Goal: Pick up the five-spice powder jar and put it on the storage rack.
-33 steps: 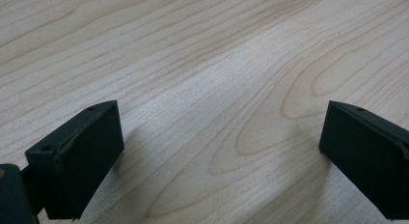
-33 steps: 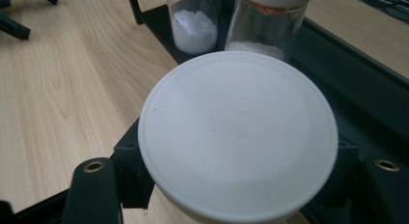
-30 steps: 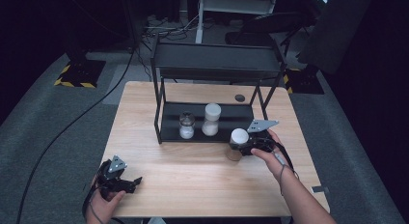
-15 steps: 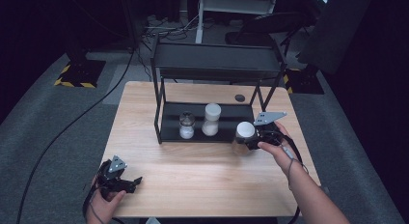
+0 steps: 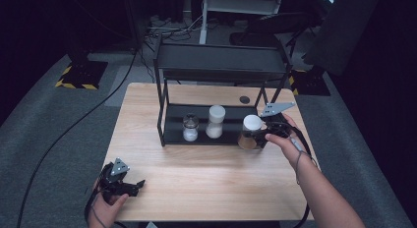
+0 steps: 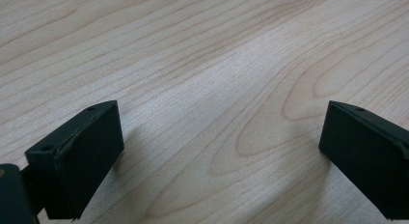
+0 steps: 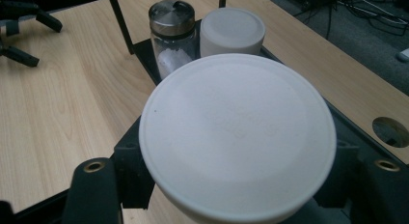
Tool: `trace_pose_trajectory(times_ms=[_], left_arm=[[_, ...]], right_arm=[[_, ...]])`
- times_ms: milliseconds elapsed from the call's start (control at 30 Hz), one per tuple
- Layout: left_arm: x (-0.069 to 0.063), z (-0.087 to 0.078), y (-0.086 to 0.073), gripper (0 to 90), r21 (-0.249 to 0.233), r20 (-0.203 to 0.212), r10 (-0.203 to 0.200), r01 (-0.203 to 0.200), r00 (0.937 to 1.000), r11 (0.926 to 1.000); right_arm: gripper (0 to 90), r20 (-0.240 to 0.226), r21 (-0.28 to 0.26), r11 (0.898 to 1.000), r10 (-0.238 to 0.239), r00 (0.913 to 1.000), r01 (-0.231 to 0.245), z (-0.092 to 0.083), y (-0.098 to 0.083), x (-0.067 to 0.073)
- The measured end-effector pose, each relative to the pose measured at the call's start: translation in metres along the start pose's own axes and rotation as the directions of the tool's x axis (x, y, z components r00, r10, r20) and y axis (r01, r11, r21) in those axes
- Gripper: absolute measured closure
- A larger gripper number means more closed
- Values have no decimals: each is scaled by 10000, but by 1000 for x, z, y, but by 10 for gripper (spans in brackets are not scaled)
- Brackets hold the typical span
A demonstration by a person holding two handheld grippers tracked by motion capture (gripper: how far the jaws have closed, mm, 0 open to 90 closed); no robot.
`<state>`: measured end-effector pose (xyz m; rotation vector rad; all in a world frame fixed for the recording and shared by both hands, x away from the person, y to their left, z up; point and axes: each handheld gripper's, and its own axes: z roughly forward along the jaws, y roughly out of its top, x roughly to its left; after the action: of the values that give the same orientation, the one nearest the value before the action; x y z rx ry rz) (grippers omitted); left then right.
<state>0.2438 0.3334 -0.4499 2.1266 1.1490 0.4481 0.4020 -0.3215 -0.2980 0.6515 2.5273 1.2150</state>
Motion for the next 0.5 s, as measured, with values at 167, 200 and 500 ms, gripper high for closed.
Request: trace_pose_trajectory(times_ms=[167,200,500], left_arm=[[0,0,0,12,1,-3,0,0,10000,10000],[0,0,0,12,3,-3,2,-2,10000,10000],[0,0,0,11,6,-5,-2,2,10000,10000]], right_arm=[[333,24,-8,9999,170,9999,-170,2,6,-7],[333,26,7,9998,213,9998,-213,3,7,-8],[332,120,145,9986,510,9986,-512,16,16,-20]])
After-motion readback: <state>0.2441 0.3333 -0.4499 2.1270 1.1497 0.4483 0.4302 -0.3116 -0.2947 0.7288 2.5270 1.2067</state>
